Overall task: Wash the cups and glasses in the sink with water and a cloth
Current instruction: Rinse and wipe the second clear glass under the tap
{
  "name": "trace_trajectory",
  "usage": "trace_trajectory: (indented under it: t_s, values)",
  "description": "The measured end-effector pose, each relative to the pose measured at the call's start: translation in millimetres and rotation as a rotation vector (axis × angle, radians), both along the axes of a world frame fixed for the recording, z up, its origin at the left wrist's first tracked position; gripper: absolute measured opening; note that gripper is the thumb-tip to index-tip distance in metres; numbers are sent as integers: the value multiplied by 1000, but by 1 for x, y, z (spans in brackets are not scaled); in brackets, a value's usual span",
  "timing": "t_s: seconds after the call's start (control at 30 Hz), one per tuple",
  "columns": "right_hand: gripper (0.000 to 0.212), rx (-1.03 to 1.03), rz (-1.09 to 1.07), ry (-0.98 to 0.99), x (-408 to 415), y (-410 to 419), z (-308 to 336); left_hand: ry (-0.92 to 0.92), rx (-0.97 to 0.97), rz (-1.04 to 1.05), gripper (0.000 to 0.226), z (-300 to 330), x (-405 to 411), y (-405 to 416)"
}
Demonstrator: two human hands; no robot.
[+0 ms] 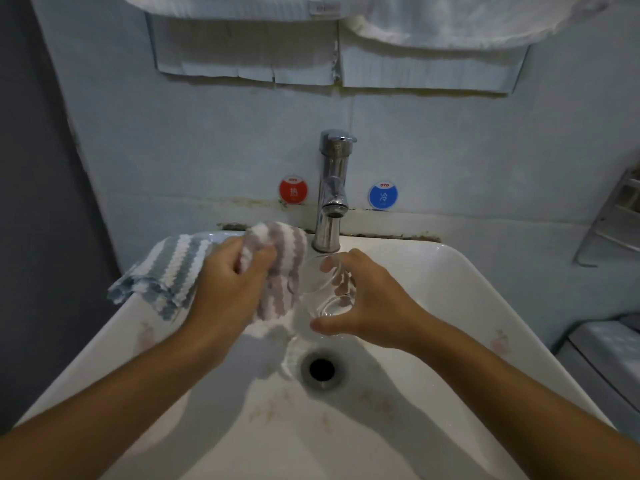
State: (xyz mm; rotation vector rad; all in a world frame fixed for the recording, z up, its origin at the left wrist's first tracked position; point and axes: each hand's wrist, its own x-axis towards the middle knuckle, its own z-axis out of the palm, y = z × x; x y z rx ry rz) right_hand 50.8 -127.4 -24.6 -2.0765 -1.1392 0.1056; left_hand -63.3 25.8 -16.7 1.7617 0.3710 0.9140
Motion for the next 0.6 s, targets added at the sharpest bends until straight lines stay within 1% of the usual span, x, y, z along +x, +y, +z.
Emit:
trace_trajectory:
  t_s: [0.03,0.07,0.13,0.17,0.23,0.3,0.37,0.43,0.5,0.57,0.6]
  values:
    - [69,-5,4,-4,-1,1,0,14,108,-85,15,0,-2,-2]
    - [67,-13,10,-18,-2,1,1,38,221,-138,23,-2,-2,-2]
    - [63,-42,22,-66,-3,0,1,94,439,-138,50,-8,-1,3]
    - [62,-55,25,-86,-3,-1,2,107,521,-125,54,-10,-1,4]
    - [63,-75,17,-115,-4,0,2,103,598,-144,49,-8,-1,2]
    - [70,-88,8,-136,-4,0,3,144,612,-179,46,-8,0,1]
    - [74,-97,15,-177,-6,-2,4,211,581,-244,47,-11,0,1]
    - [74,-125,26,-254,-9,-3,6,289,461,-319,48,-13,0,-2]
    - [72,-153,40,-316,-12,-1,4,358,417,-369,45,-16,0,-6]
    - [68,-184,59,-328,-13,2,-1,414,329,-423,46,-18,2,-7]
    - [65,-200,73,-322,-14,4,-3,444,260,-453,51,-19,3,-8]
